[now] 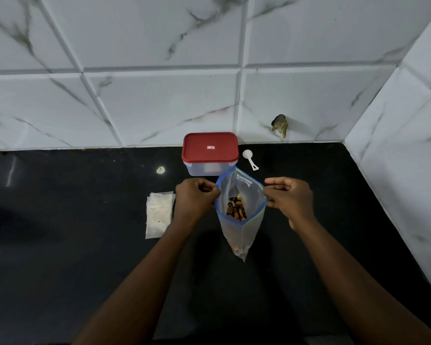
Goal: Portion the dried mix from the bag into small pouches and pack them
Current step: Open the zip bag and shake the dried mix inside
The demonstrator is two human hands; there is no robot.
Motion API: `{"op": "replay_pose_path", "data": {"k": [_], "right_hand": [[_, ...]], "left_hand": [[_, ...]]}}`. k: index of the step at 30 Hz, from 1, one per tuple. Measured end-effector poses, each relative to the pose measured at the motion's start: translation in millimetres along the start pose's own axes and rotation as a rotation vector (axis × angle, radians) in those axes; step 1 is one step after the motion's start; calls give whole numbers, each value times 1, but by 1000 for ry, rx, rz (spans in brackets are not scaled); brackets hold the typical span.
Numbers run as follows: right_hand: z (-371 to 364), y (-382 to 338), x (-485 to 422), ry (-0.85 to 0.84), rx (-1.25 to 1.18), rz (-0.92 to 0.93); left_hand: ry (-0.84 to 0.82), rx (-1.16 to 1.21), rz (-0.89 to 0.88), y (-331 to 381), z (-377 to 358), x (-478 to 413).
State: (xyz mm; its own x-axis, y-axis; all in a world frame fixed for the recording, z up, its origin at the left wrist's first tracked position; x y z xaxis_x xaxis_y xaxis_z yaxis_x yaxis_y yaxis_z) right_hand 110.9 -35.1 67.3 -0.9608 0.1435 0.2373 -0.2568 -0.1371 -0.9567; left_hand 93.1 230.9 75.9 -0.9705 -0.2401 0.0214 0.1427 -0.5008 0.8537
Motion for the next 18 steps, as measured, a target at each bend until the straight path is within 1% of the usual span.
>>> {"op": "replay_pose_path", "data": {"k": [2, 4, 7, 10, 12, 15, 18], "right_hand": [[15, -2, -5, 48, 12, 12], [25, -4, -7, 69, 25, 27], [22, -2, -6, 32, 65, 19], [10, 4, -4, -9, 72, -46], [3, 10, -2, -47, 114, -107], [-8, 16, 4, -152, 198, -191], [-22, 23, 10, -272, 226, -271]], "left_hand": [[24, -29, 4, -5, 15, 0], [2, -49, 21, -10, 22, 1], [-5, -57, 25, -10, 20, 4], [-25, -25, 97, -11, 7, 9], [-68, 3, 175, -19, -2, 11], [-192, 5, 270, -30, -17, 15], [-273, 118, 418, -43, -25, 22]]}}
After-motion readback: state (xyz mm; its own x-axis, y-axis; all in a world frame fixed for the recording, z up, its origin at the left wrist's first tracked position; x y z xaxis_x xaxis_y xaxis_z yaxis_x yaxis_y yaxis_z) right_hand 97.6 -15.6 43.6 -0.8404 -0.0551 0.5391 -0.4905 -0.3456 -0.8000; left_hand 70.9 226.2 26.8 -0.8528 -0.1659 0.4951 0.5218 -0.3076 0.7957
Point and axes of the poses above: each hand's wrist, its own x-axis away from the middle knuckle, its own z-axis out of the back of the hand, y = z × x, the point moved 10 cm from there along -x, towards the middle knuckle, and after that the axes turned 3 degrees about -x, right-handed, at the moved point
